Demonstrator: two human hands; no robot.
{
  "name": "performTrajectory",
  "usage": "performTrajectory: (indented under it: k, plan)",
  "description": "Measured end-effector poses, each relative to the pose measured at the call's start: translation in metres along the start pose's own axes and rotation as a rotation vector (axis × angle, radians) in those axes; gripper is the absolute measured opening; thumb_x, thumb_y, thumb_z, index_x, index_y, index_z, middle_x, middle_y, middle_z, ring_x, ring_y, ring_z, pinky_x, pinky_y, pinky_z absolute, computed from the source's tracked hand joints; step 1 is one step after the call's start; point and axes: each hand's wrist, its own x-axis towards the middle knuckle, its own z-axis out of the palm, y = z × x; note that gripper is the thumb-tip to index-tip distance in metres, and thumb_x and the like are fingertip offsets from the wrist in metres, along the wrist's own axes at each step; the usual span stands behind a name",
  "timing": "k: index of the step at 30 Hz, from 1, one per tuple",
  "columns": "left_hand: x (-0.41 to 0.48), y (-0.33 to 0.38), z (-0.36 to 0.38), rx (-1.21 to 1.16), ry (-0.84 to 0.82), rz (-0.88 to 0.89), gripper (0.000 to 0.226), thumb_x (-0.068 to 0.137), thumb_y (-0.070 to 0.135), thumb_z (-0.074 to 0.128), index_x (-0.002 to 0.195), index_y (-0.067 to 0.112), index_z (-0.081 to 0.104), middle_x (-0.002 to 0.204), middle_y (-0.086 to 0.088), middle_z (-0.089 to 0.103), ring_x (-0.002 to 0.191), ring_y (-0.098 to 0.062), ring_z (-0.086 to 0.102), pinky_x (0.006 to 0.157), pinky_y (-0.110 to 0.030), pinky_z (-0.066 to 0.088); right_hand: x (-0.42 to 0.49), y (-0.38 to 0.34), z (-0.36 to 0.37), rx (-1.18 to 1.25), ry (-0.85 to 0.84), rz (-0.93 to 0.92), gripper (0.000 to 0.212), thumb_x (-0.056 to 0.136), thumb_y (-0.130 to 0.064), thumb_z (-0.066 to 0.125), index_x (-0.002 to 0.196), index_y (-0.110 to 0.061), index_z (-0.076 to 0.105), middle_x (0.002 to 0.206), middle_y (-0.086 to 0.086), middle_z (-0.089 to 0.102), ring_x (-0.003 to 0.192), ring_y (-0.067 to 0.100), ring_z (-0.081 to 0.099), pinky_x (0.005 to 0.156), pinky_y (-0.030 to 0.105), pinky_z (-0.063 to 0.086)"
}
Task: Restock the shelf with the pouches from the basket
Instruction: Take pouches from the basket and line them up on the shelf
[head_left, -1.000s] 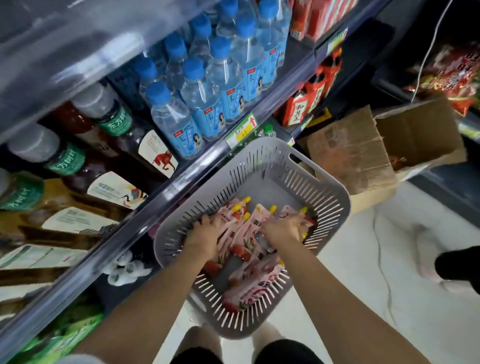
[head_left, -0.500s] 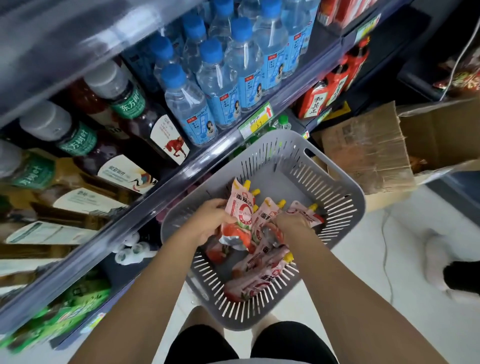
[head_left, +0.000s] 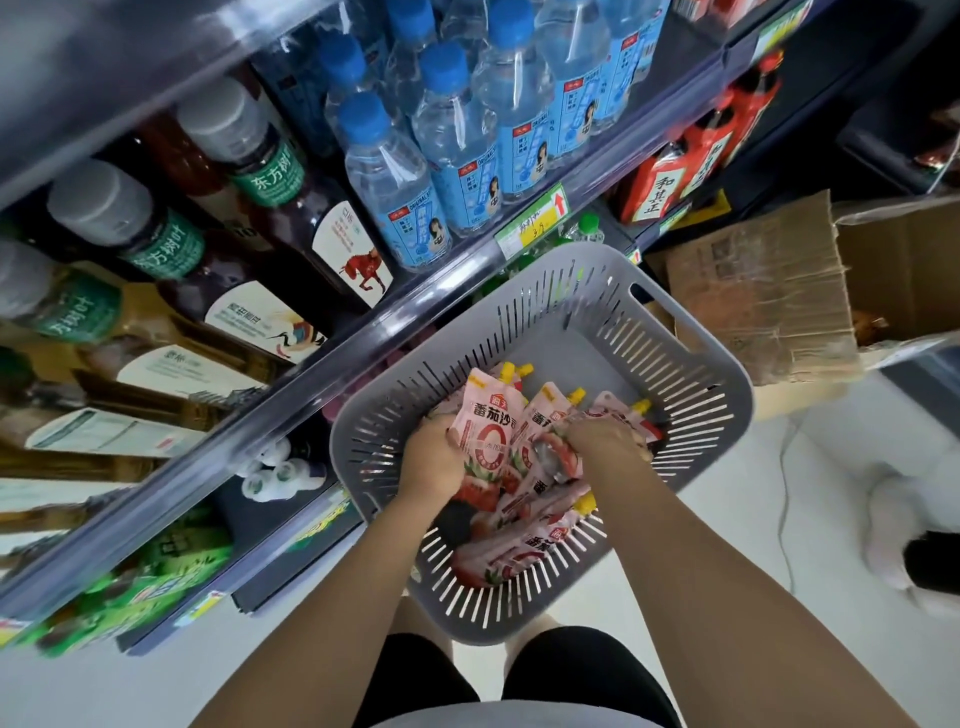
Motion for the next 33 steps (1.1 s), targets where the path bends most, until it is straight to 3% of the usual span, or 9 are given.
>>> performTrajectory:
  k: [3, 4, 7, 9, 13, 18, 23, 27, 33]
  plan:
    - [0.004, -0.003, 0.0, -0.033, -0.021, -0.078, 0.032, 0.099, 0.009, 0.038, 0.11, 0.006, 0.068, 0.111, -0.015, 0.068, 0.098, -0.029, 0.064, 0.086, -0.038, 0.053, 0.007, 0.001, 0.004, -0.051, -0.175, -0.132, 0.038, 0.078, -0.035, 0.073, 0.102, -0.009, 0.059, 0.114, 0.019, 0.063, 0.078, 0.017, 0.061, 0.063, 0.021, 0.053]
    - [0.005, -0.003, 0.001, -0.042, -0.024, -0.09, 0.032, 0.099, 0.008, 0.038, 0.109, 0.006, 0.068, 0.111, -0.014, 0.068, 0.097, -0.029, 0.064, 0.085, -0.04, 0.054, 0.026, -0.002, 0.009, -0.076, -0.188, -0.137, 0.044, 0.072, -0.042, 0.075, 0.103, -0.012, 0.061, 0.116, 0.02, 0.063, 0.08, 0.02, 0.063, 0.064, 0.023, 0.054]
    - [0.0, 0.001, 0.003, 0.042, -0.037, -0.066, 0.03, 0.098, 0.006, 0.039, 0.112, 0.008, 0.065, 0.111, -0.011, 0.068, 0.098, -0.028, 0.064, 0.078, -0.033, 0.053, 0.111, -0.004, 0.034, -0.238, -0.044, -0.111, 0.102, 0.05, -0.074, 0.062, 0.131, -0.013, 0.052, 0.127, 0.016, 0.058, 0.108, 0.037, 0.057, 0.089, 0.044, 0.049]
    - [-0.005, 0.003, 0.005, 0.158, -0.021, -0.036, 0.026, 0.096, 0.008, 0.043, 0.113, 0.012, 0.063, 0.11, -0.007, 0.065, 0.095, -0.026, 0.065, 0.074, -0.033, 0.054, 0.065, -0.005, 0.014, -0.262, 0.015, -0.068, 0.113, 0.056, -0.08, 0.056, 0.143, -0.011, 0.04, 0.139, 0.018, 0.047, 0.121, 0.039, 0.048, 0.1, 0.05, 0.043]
    - [-0.005, 0.0, 0.007, 0.288, 0.015, -0.027, 0.03, 0.095, 0.016, 0.047, 0.123, 0.016, 0.058, 0.123, -0.009, 0.046, 0.098, -0.026, 0.059, 0.081, -0.04, 0.055, -0.01, -0.008, -0.011, -0.199, 0.153, -0.015, 0.107, 0.078, -0.07, 0.057, 0.15, 0.0, 0.02, 0.15, 0.022, 0.028, 0.137, 0.037, 0.029, 0.113, 0.046, 0.027]
    - [-0.008, 0.007, 0.005, 0.469, 0.061, 0.047, 0.051, 0.085, 0.018, 0.064, 0.133, 0.016, 0.045, 0.127, -0.008, 0.047, 0.111, -0.026, 0.054, 0.086, -0.037, 0.052, -0.01, -0.012, -0.012, 0.019, 0.174, -0.197, 0.057, 0.09, -0.045, 0.055, 0.127, -0.002, 0.054, 0.127, 0.016, 0.058, 0.118, 0.034, 0.054, 0.102, 0.042, 0.042]
    - [-0.012, 0.004, 0.01, 0.501, 0.039, 0.151, 0.063, 0.081, 0.027, 0.069, 0.135, 0.013, 0.039, 0.131, -0.008, 0.044, 0.12, -0.026, 0.048, 0.1, -0.039, 0.043, -0.033, -0.013, -0.016, 0.157, 0.19, -0.392, 0.031, 0.092, -0.023, 0.057, 0.109, 0.001, 0.063, 0.113, 0.019, 0.065, 0.107, 0.037, 0.061, 0.08, 0.034, 0.046]
    - [-0.017, 0.002, 0.015, 0.534, 0.051, 0.231, 0.062, 0.083, 0.029, 0.063, 0.137, 0.011, 0.037, 0.135, -0.009, 0.042, 0.126, -0.027, 0.043, 0.105, -0.041, 0.039, -0.061, -0.022, -0.027, -0.156, 0.327, -0.581, 0.029, 0.09, -0.022, 0.057, 0.104, 0.002, 0.065, 0.106, 0.02, 0.068, 0.099, 0.036, 0.065, 0.071, 0.031, 0.043]
    - [-0.025, 0.005, 0.024, 0.668, 0.019, 0.279, 0.063, 0.093, 0.026, 0.048, 0.147, 0.008, 0.02, 0.148, -0.01, 0.03, 0.134, -0.029, 0.032, 0.112, -0.04, 0.025, -0.072, -0.03, -0.014, -0.782, 0.346, -0.79, 0.026, 0.099, -0.014, 0.042, 0.114, -0.004, 0.06, 0.114, 0.013, 0.065, 0.104, 0.031, 0.064, 0.076, 0.034, 0.05]
